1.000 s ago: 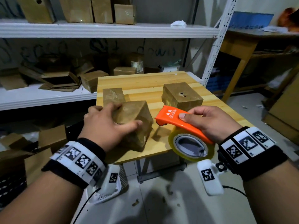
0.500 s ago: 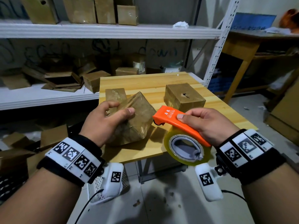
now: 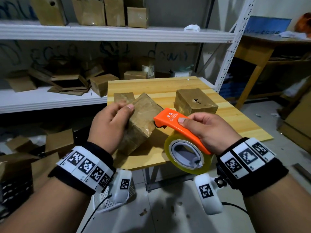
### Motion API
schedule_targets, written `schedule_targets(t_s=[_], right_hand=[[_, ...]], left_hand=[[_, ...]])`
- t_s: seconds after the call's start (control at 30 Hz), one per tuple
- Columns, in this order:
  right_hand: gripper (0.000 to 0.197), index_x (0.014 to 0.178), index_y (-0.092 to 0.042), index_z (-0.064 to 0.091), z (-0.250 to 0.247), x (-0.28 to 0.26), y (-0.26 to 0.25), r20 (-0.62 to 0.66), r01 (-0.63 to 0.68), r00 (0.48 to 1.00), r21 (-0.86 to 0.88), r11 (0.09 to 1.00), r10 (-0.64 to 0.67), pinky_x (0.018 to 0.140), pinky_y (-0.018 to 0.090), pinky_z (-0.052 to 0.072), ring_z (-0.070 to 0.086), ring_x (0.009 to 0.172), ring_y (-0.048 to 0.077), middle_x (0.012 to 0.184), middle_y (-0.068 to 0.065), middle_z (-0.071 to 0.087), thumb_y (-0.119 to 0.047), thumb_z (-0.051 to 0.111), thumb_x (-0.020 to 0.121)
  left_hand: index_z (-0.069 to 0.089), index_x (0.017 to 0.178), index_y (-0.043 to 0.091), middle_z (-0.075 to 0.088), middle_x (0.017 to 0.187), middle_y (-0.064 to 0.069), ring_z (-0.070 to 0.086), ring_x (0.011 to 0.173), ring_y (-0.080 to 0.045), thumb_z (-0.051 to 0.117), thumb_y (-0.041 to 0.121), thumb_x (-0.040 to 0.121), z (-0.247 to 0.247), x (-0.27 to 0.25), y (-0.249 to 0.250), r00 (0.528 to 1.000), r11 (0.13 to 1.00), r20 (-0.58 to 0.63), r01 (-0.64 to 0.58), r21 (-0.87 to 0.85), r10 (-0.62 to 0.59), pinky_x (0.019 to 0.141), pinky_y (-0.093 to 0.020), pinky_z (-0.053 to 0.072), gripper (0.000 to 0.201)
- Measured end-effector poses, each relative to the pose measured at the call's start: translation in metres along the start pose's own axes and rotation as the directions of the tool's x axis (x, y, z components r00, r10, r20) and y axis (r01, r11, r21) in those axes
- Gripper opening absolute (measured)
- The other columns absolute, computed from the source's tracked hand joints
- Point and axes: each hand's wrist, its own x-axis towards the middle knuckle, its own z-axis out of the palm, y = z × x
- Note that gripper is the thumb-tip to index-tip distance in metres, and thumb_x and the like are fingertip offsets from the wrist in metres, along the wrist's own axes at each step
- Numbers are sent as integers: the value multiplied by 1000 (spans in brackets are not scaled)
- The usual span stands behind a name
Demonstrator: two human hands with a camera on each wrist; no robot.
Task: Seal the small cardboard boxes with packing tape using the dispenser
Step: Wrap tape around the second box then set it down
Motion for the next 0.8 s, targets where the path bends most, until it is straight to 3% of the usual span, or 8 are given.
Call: schedule_targets(t_s=[0.07,0.13,0.2,0.27,0.4,0.5,0.67,0.8], right_hand=[[35,93,-18,76,2,-1,-3,-13,2,1000,-17,1000,-3,79,45,63,76,69,24,78,5,79,-52,74,89],[36,94,-17,76,2,-2,-5,-20,4,1000,-33,999,-5,74,41,62,75,67,22,77,4,79,-52,72,91],[38,95,-14,76,3,-4,-6,-27,5,1000,-42,999,-6,72,39,61,75,66,21,78,5,80,-52,72,92],[40,97,-13,76,4,-3,-6,-38,3,999,-33,999,-5,72,39,62,76,67,22,81,7,81,-53,71,92],[38,96,-15,76,5,-1,-5,-62,-1,998,-34,999,-1,75,41,63,77,70,25,83,8,81,-53,70,93],[38,95,-16,77,3,0,-5,-59,11,998,-27,1000,-13,76,43,63,78,72,27,83,9,81,-53,71,92],[36,95,-19,78,0,2,-8,-51,50,997,-23,998,-51,75,40,62,79,72,23,83,5,82,-54,73,89],[37,94,-17,80,-6,3,-4,-65,58,996,-19,998,-59,80,46,63,79,77,32,83,9,81,-53,75,86]], left_hand=[[73,120,32,68,108,26,59,101,18,58,32,105,0,-2,2,983,983,-55,-173,66,176,87,-11,49,21],[72,124,30,65,107,32,57,100,23,54,29,108,1,-4,1,960,958,-67,-261,119,270,79,-3,43,24],[68,131,29,63,109,32,59,101,20,53,46,106,-2,-7,3,965,959,-13,-258,117,261,81,-10,47,34],[56,143,27,59,121,28,59,107,12,63,74,84,-4,-12,7,973,968,125,-209,136,192,87,-13,48,75],[38,151,27,54,147,7,52,131,-8,84,80,40,-2,-15,10,952,900,241,-264,347,186,109,-26,43,131],[40,149,28,59,140,8,57,124,-9,88,74,43,0,-12,5,965,896,177,-249,369,196,104,-27,48,125],[48,143,25,55,123,16,54,113,-2,94,57,50,0,-8,-5,982,947,61,-191,260,181,83,1,37,109],[51,139,26,56,124,15,55,118,-6,97,56,49,-5,2,-20,993,989,-38,-109,101,113,82,-1,37,105]])
